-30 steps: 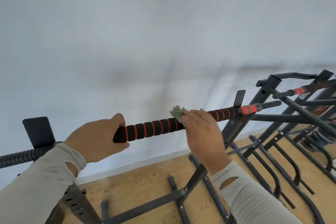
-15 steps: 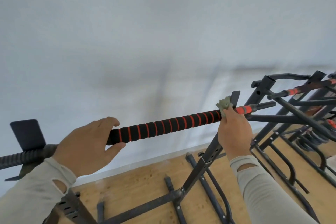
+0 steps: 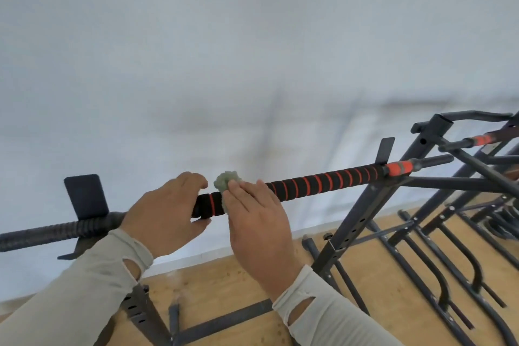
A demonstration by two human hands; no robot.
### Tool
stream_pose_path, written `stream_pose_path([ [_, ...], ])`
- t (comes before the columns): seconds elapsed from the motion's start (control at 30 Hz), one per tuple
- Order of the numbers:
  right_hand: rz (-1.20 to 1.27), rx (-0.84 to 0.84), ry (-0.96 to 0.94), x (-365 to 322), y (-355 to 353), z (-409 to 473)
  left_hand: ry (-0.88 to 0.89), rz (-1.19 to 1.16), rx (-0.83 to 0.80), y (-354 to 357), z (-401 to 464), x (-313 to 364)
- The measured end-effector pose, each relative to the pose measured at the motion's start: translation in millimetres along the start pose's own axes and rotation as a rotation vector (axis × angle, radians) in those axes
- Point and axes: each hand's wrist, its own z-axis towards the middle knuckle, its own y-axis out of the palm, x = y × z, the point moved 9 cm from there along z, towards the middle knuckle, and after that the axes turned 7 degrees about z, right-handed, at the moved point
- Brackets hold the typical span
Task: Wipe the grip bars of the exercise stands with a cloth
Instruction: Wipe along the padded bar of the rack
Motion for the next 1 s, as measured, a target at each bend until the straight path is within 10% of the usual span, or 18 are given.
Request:
stream_pose_path([
  [0.23,-0.114,0.028,-0.013,81,-43,-14,-0.015,-0.055,0.015,-6,-3,-8],
  [0.53,-0.499,-0.131,0.461,251,-137,-24,-0.010,-0.024,-0.159,-2,0,-4],
  [0.77,-0.258,0.122,0.545,186,-110,-26,-0.041,-0.008,-0.179,-3,-5,2],
  [1.0,0.041,0.031,0.096,-9,-10,4,-0.036,0.101,-0.159,-2,5,2],
])
